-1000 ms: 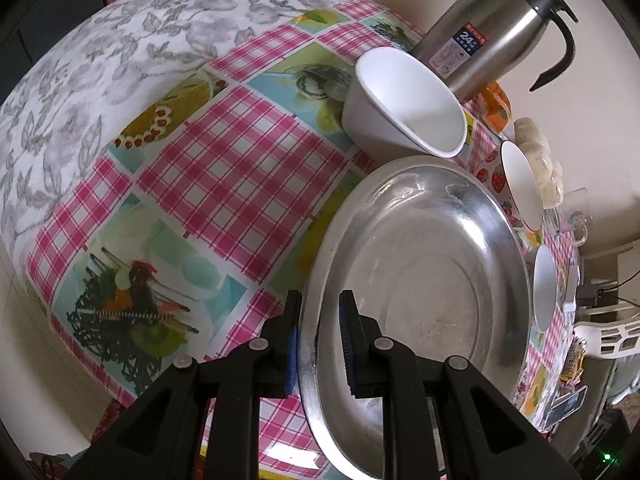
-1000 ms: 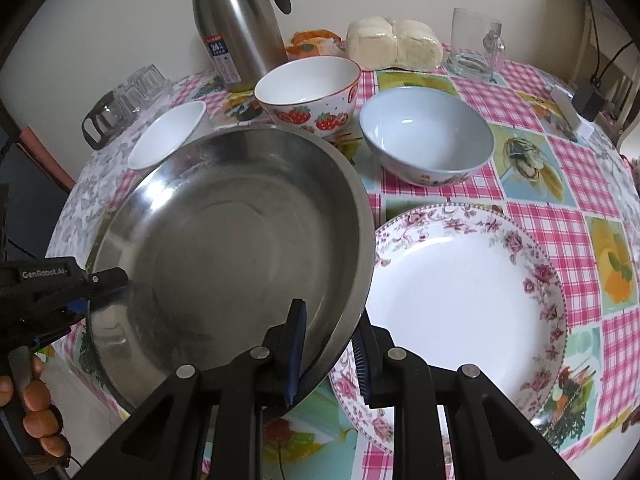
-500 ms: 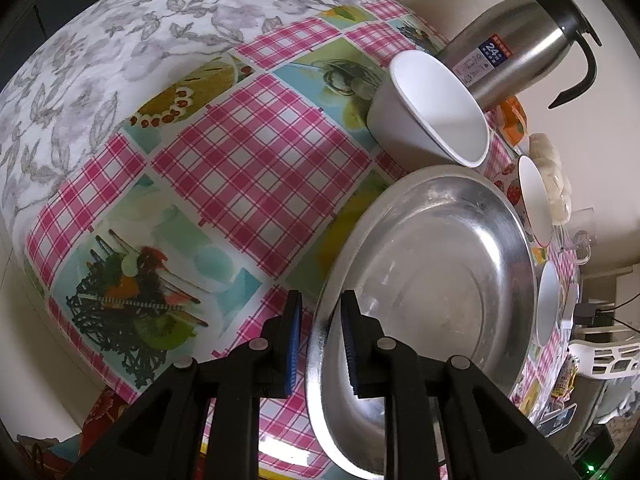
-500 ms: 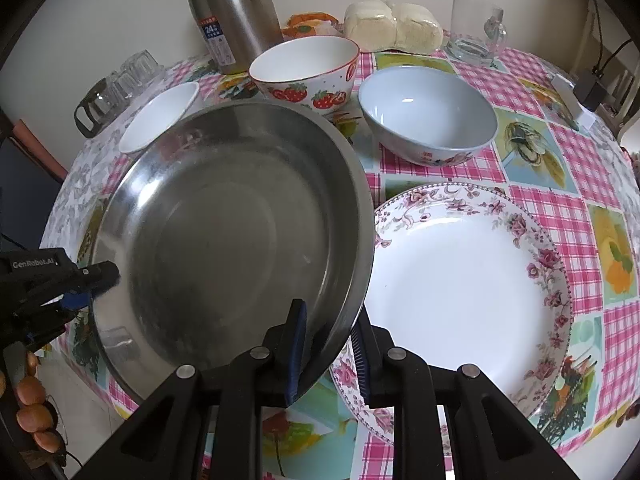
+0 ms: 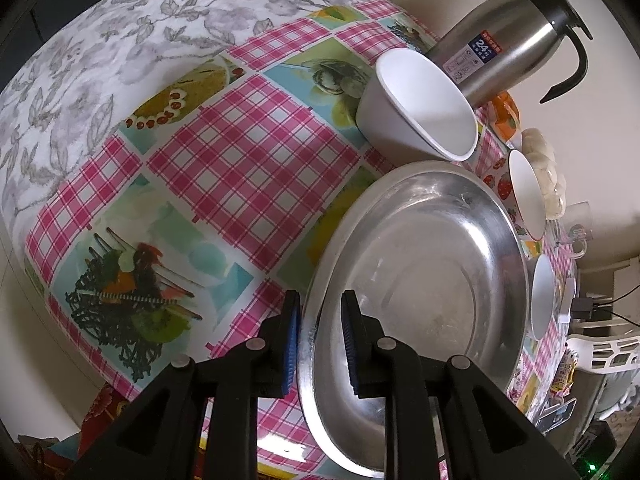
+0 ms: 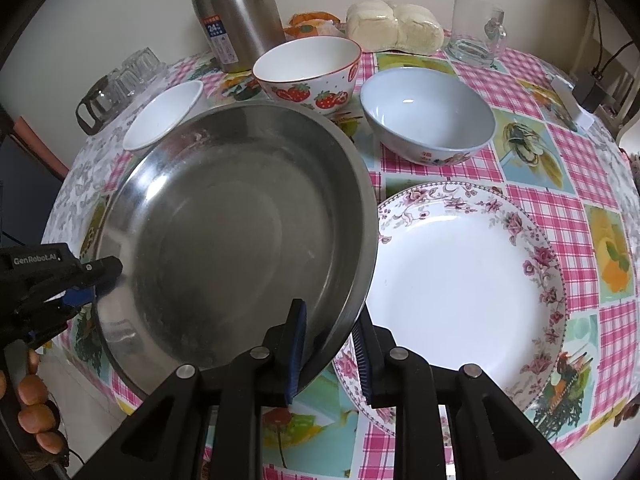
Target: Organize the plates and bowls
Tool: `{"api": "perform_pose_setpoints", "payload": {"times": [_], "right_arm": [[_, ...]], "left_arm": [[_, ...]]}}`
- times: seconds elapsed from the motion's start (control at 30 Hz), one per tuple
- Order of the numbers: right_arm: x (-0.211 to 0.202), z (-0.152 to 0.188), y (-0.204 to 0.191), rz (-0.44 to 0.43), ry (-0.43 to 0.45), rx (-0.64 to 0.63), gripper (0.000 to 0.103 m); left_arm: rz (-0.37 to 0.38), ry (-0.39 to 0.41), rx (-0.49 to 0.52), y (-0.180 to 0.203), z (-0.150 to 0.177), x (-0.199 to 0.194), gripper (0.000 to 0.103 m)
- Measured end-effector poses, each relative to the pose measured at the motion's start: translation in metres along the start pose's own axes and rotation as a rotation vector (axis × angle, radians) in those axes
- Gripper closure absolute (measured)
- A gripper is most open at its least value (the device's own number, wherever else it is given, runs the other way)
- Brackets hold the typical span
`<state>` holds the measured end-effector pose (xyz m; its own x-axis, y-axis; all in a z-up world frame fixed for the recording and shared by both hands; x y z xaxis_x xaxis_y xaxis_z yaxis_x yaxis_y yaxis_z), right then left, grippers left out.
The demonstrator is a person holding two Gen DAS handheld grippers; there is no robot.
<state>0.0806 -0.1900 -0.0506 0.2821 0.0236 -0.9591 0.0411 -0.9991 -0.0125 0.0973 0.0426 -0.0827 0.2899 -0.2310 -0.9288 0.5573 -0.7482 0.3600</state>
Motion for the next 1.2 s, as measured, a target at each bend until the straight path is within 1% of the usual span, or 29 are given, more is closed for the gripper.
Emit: {"api": "perform_pose_setpoints", "payload": {"times": [0.1,0.17,0.23,0.4,0.5,0.57,0.6,0.63,0.67,0.73,0.83,0.9,1.0,1.07,1.2], "right_arm": [[0.000,0.001,0.000,0.001,-0.001,-0.002,0.077],[0.000,0.001,0.001,0.002,0.001,0.007,0.077],[-0.001,0.000,0.004,0.026,0.005,0.011,0.077],[-0.006,-0.001,0.013,0.029,0.026,0.049,0.077],[-0.013,-0.004,0.016,0.031,0.055,0.061,0.077],[-0.017,-0.006,0.019,0.029,0.077,0.073,0.077],[-0.020,-0.007,0.021,0.031,0.090,0.082,0.077],[-0.022,-0.008,0.024,0.036,0.103,0.094,0.071],[-0.023,-0.009,0.025,0.038,0.110,0.102,0.059],[-0.026,-0.009,0.030,0.045,0.125,0.130,0.047],[-0.026,-0.009,0.039,0.039,0.131,0.162,0.042],[-0.025,-0.008,0.040,0.036,0.130,0.166,0.040],[-0.025,-0.008,0.040,0.029,0.140,0.160,0.033],[-0.028,-0.008,0.038,0.025,0.156,0.155,0.027],[-0.033,-0.011,0.037,0.035,0.188,0.133,0.018]], "left_arm": [[0.002,0.004,0.003,0.002,0.000,0.000,0.083],[-0.003,0.000,-0.002,0.001,0.000,0.002,0.081],[-0.003,0.003,-0.005,0.001,-0.001,0.001,0.080],[-0.003,0.035,-0.004,0.000,-0.004,-0.006,0.080],[-0.009,0.072,0.007,0.001,-0.007,-0.013,0.079],[-0.011,0.106,0.027,0.006,-0.008,-0.020,0.077],[-0.010,0.123,0.042,0.008,-0.007,-0.023,0.070],[-0.009,0.136,0.055,0.012,-0.007,-0.026,0.061],[-0.006,0.148,0.072,0.016,-0.007,-0.029,0.055],[-0.008,0.162,0.107,0.026,-0.005,-0.031,0.052],[-0.049,0.187,0.195,0.040,0.004,-0.031,0.045],[-0.066,0.203,0.253,0.050,0.010,-0.030,0.042],[-0.076,0.194,0.313,0.056,0.016,-0.026,0.029],[-0.091,0.195,0.333,0.059,0.018,-0.023,0.027],[-0.111,0.214,0.341,0.059,0.018,-0.023,0.024]]}}
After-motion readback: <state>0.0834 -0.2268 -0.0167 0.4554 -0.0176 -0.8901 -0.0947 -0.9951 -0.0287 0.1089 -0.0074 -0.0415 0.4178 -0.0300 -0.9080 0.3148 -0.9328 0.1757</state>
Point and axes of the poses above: each gripper's, at about its wrist camera, not at the fingertips, and x roughly the way its jaws point, y to its right, z to its underside, the point moved 3 cm from there along x, roughly the way its jaws point, and after that the axes turned 9 degrees about -x, right-handed, at the moved point
